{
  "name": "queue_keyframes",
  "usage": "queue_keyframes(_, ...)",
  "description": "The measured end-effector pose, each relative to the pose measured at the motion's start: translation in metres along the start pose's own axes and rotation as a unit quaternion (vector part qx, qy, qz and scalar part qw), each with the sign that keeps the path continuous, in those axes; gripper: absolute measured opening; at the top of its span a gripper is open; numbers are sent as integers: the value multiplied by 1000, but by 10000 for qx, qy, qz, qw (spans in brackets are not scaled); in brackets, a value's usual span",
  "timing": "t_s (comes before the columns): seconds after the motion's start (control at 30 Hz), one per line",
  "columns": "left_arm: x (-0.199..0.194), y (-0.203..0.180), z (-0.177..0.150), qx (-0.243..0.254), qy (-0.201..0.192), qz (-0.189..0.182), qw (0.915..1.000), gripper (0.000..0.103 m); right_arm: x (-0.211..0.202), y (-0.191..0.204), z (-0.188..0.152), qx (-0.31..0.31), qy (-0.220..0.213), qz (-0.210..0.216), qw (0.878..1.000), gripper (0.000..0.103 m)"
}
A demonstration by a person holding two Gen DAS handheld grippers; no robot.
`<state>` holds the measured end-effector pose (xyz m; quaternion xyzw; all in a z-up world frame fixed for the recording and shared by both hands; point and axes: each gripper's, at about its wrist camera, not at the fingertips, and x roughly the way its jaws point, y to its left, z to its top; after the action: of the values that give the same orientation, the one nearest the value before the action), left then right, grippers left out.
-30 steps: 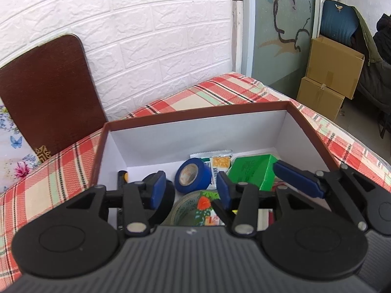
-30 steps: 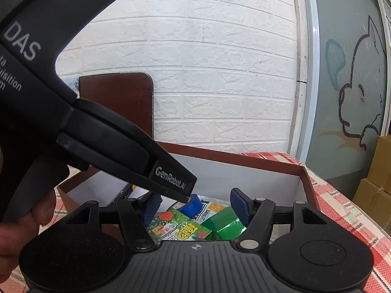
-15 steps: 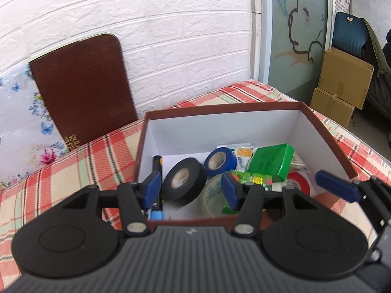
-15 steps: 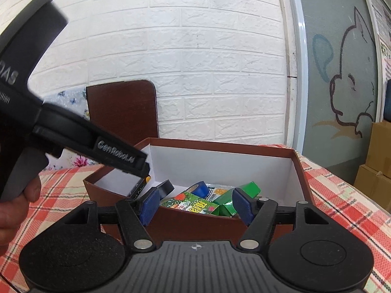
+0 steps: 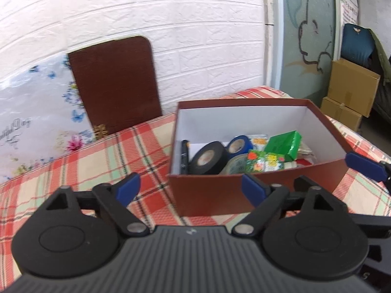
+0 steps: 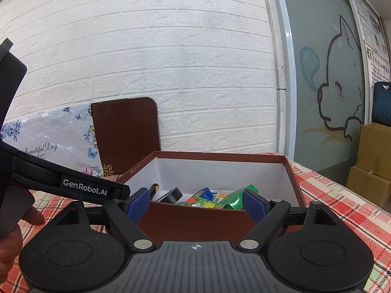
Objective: Organize objects
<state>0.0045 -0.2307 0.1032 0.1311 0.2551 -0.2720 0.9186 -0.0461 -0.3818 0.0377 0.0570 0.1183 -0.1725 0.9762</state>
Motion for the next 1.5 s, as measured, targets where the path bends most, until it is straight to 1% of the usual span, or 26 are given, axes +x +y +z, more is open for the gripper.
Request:
queue_keyframes(0.1,-9,9,-6,-110,-36,62,9999,103,7,5,0,-22,37,46,10000,85)
queue_keyframes(0.17,-15,15,-10,-218,-47,96,9997,103,15,4,0,-49,63,88,9999,85)
queue_keyframes(0.23,-20,20,-14,-281,-39,164,9995,103,13,6,0,-131,69,122,9998,85)
queue_keyframes(0.27,-22,21,-17,-295,-42,198,9994,103,20,6,1,-196,59,138,9997,86)
queue_keyframes(0.5,-34,30,-35,-303,18,437,9986,103,4,26,-9,-414,136,172,9989,87)
queue_keyframes(0.73,-42,42,-46,-489,-13,528,9974,103,-5,34,-14,-479,189,131,9986,88)
queue_keyframes(0.83,-43,45,-50,-560,30,542,9970,103,-11,37,-14,-508,199,111,9984,89)
queue_keyframes(1.03,-40,45,-55,-398,160,880,9952,103,-11,37,-15,-497,220,129,9984,90)
queue_keyframes(1.13,-37,44,-58,-336,258,973,9943,103,-11,41,-16,-513,250,132,9983,90)
queue_keyframes(1.33,-31,45,-63,-292,451,1016,9934,103,-11,48,-19,-486,323,84,9983,90)
queue_keyframes(1.5,-27,44,-66,-283,577,983,9931,103,-7,48,-22,-471,387,58,9981,91)
